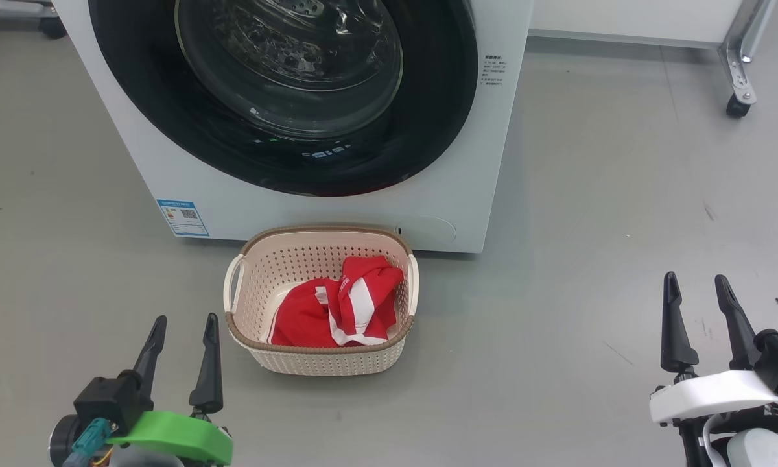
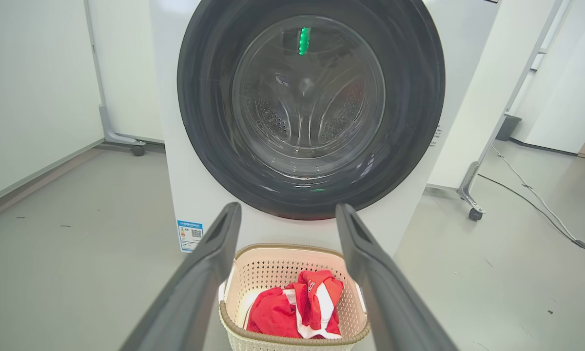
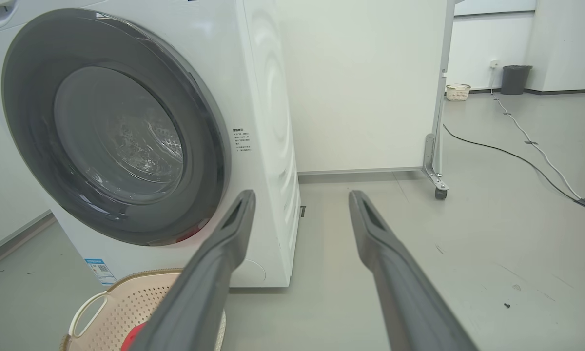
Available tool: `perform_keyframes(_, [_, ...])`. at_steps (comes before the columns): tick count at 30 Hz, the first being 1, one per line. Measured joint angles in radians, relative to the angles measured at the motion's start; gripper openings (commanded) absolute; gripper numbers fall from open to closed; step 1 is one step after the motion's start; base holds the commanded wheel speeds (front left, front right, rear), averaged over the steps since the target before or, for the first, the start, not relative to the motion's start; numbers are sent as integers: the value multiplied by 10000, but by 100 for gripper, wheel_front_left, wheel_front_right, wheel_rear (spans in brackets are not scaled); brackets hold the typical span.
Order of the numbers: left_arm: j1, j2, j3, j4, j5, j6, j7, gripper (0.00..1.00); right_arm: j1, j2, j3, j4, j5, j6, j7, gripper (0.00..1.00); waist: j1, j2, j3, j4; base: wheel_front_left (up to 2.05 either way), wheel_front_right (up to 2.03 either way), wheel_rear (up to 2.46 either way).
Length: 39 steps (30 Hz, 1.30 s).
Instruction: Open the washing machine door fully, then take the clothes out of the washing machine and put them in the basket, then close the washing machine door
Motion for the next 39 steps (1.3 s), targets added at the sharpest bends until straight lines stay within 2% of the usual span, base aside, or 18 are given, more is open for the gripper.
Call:
perform_keyframes(32, [53, 0, -128, 322, 130, -13, 0, 100, 390, 230, -194, -286, -203, 12, 0, 100, 1, 0, -21, -116, 0, 0, 0])
perform_keyframes(39, [53, 0, -146, 311, -117, -88, 0, 100, 405, 251, -232, -320, -259, 13, 0, 100, 1, 0, -34, -112, 0, 0, 0])
